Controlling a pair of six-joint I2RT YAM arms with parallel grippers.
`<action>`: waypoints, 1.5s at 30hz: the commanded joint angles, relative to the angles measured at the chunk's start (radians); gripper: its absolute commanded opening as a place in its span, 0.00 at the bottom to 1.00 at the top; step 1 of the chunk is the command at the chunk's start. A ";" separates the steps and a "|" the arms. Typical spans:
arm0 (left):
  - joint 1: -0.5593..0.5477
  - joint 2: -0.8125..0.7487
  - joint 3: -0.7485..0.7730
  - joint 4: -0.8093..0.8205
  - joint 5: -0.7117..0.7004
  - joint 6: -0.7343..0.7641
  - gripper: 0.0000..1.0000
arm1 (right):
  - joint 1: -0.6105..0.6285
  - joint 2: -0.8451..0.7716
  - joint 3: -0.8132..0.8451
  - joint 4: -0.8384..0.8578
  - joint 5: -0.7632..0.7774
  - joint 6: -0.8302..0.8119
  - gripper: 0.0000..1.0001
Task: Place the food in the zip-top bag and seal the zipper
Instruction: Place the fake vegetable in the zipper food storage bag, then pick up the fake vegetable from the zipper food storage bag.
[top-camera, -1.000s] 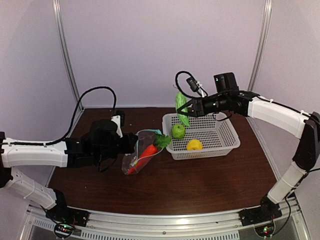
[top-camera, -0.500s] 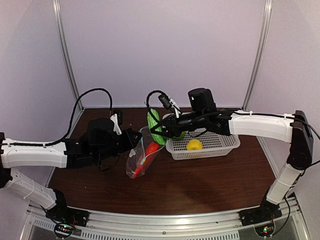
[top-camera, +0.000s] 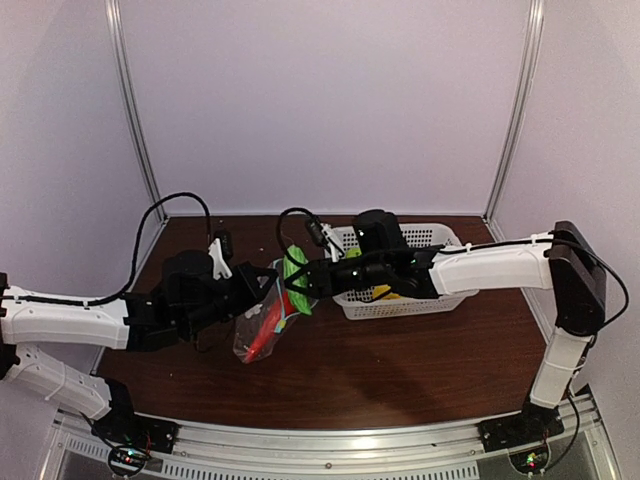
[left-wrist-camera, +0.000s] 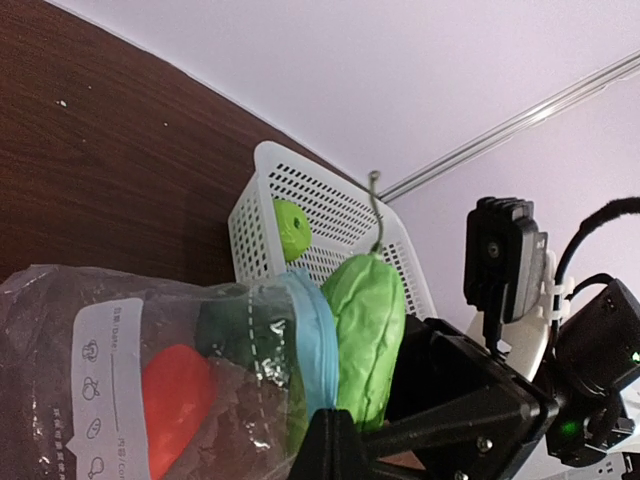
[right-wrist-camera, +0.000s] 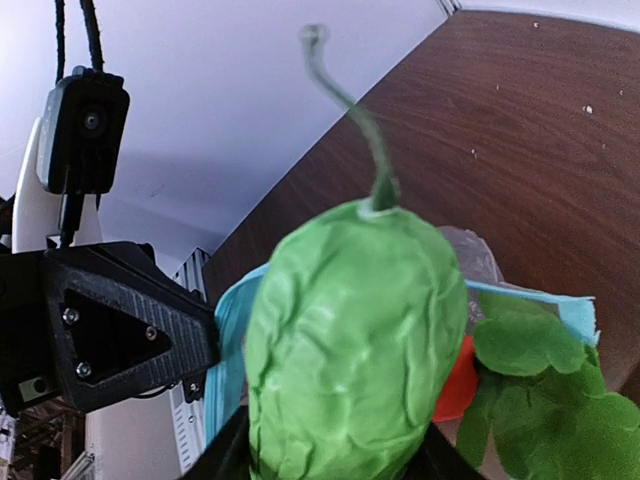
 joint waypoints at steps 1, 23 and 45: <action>0.006 -0.025 -0.033 0.087 -0.037 -0.019 0.00 | 0.036 -0.006 0.009 -0.071 0.086 0.039 0.62; 0.008 -0.032 -0.066 0.102 -0.060 0.004 0.00 | 0.027 0.008 0.188 -0.392 0.151 -0.100 0.36; 0.012 -0.014 -0.015 0.011 -0.029 0.065 0.00 | 0.000 0.017 0.272 -0.387 0.017 -0.078 0.16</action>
